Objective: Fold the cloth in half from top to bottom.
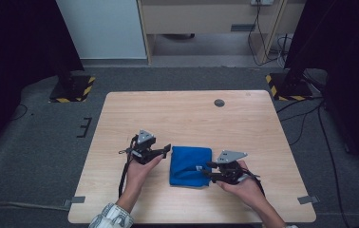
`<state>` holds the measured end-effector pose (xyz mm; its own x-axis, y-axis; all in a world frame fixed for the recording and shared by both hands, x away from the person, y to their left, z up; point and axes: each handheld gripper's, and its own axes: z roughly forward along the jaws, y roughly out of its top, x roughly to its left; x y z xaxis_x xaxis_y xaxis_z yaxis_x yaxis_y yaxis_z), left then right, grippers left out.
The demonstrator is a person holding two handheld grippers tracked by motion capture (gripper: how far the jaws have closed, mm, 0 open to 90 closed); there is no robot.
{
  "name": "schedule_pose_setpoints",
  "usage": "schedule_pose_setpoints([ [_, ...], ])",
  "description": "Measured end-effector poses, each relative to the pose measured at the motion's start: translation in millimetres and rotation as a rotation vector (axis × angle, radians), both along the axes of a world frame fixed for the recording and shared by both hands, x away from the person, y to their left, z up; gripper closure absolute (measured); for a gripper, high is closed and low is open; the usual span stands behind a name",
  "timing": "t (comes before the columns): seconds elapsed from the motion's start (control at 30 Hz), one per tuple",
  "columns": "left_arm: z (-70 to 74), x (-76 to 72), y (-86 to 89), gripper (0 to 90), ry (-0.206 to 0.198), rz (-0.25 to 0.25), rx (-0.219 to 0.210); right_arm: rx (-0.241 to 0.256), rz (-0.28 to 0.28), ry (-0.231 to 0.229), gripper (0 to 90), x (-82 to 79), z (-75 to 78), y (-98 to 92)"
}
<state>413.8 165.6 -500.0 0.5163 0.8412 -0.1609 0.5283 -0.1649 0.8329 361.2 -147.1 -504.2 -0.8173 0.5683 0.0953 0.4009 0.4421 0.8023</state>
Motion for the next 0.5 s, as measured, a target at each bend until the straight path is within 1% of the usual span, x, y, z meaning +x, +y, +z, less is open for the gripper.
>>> schedule_pose_setpoints([
  [0.13,-0.9,-0.7,-2.8,22.8,0.000,-0.007,0.002,-0.002,-0.005,0.000,52.8,-1.2,1.7,1.1],
  [0.23,-1.0,-1.6,-3.7,22.3,0.003,-0.015,0.015,-0.004,-0.010,0.003,49.7,-1.8,2.2,0.8],
  [0.5,-1.9,-4.1,-6.9,20.6,-0.002,-0.023,0.018,0.006,-0.050,-0.009,39.2,-2.6,7.7,-5.0],
])
